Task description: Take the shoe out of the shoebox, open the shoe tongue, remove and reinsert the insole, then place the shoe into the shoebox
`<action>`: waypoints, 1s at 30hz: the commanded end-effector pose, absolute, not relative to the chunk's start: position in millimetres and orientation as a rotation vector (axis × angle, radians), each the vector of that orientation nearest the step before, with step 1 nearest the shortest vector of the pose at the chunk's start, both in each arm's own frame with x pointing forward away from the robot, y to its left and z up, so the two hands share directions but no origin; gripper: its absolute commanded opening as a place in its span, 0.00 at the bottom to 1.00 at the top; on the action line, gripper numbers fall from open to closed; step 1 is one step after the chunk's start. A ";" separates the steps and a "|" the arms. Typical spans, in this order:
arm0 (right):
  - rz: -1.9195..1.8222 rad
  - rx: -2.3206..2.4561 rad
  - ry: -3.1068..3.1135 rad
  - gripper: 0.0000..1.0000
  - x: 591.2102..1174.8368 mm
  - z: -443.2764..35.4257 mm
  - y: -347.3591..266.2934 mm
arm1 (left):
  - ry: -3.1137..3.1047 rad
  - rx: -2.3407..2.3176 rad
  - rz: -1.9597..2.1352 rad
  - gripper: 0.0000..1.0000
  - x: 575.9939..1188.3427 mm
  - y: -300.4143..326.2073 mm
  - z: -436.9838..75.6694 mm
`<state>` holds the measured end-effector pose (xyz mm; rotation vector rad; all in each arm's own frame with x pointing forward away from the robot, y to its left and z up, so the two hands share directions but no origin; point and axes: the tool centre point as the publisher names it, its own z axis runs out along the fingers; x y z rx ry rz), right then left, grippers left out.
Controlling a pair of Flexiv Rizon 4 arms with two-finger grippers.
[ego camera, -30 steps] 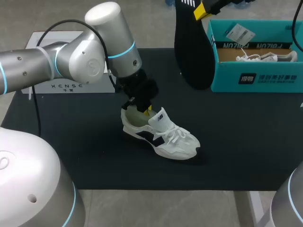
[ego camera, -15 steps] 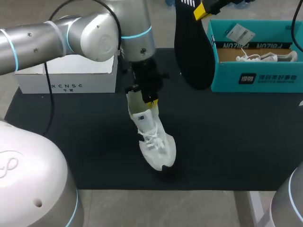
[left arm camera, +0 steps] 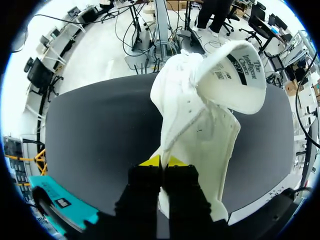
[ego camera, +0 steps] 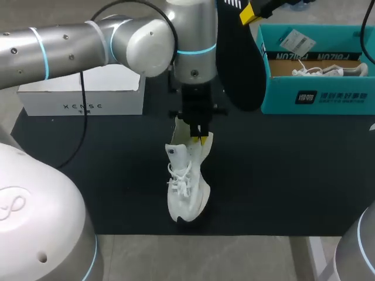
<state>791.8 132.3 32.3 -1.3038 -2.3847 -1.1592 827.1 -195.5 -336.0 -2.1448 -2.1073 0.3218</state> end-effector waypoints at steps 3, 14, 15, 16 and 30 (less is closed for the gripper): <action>-1.155 -1.306 -2.385 0.00 792.9 32.5 133.6 | -2.110 -2.091 0.315 0.00 836.9 -203.3 -339.7; -1.155 -1.306 -2.385 0.00 792.9 32.5 133.6 | -2.126 -2.073 0.349 0.00 837.7 -212.1 -341.3; -1.155 -1.306 -2.385 0.00 792.9 32.5 133.6 | -2.124 -2.073 0.352 0.00 837.1 -213.2 -341.4; -1.155 -1.306 -2.385 0.00 792.9 32.5 133.6 | -2.125 -2.073 0.353 0.00 836.6 -214.6 -341.9; -1.155 -1.306 -2.385 0.00 792.9 32.5 133.6 | -2.123 -2.087 0.339 0.00 832.5 -220.5 -359.6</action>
